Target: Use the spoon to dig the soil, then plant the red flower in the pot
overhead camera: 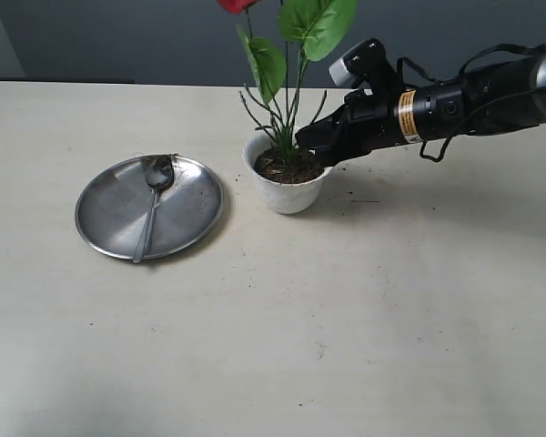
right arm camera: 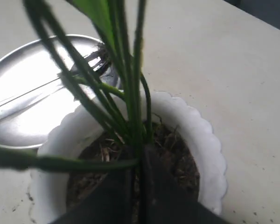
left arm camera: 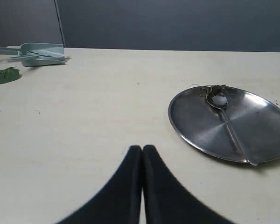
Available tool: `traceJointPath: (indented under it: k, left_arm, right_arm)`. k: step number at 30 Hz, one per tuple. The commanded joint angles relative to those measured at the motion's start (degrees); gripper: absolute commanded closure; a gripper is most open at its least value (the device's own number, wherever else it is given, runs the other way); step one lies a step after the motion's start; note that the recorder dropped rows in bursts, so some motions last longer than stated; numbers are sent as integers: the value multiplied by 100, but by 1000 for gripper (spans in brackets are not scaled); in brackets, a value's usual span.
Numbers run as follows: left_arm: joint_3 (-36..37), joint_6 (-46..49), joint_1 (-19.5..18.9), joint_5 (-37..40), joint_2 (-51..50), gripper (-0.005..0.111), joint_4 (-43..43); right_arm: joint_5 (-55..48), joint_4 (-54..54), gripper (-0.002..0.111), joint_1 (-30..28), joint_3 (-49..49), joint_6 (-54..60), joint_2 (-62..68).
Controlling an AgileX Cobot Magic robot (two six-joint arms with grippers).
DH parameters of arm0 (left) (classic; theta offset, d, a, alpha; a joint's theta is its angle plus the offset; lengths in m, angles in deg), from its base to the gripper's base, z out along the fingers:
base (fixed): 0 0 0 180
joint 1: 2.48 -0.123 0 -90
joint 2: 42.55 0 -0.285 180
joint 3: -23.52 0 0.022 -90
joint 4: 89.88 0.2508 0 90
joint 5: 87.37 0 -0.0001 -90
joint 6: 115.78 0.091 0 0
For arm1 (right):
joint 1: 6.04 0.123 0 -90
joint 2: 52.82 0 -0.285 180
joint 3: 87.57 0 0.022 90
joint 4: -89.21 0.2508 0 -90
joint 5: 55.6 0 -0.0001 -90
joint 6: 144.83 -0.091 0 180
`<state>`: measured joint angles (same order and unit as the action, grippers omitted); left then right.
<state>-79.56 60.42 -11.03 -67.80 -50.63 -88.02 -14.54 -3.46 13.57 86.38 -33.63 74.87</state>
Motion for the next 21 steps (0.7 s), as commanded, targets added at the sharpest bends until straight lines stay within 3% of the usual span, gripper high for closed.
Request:
traceJointPath:
  k: [1,21]
  left_arm:
    - [30,-6,24,-36,30,106,-35]
    - [30,-6,24,-36,30,106,-35]
  right_arm:
    - [-852,-728,109,-20,-205,-15,197]
    - [-757,-728,109,-10,-405,-10,187]
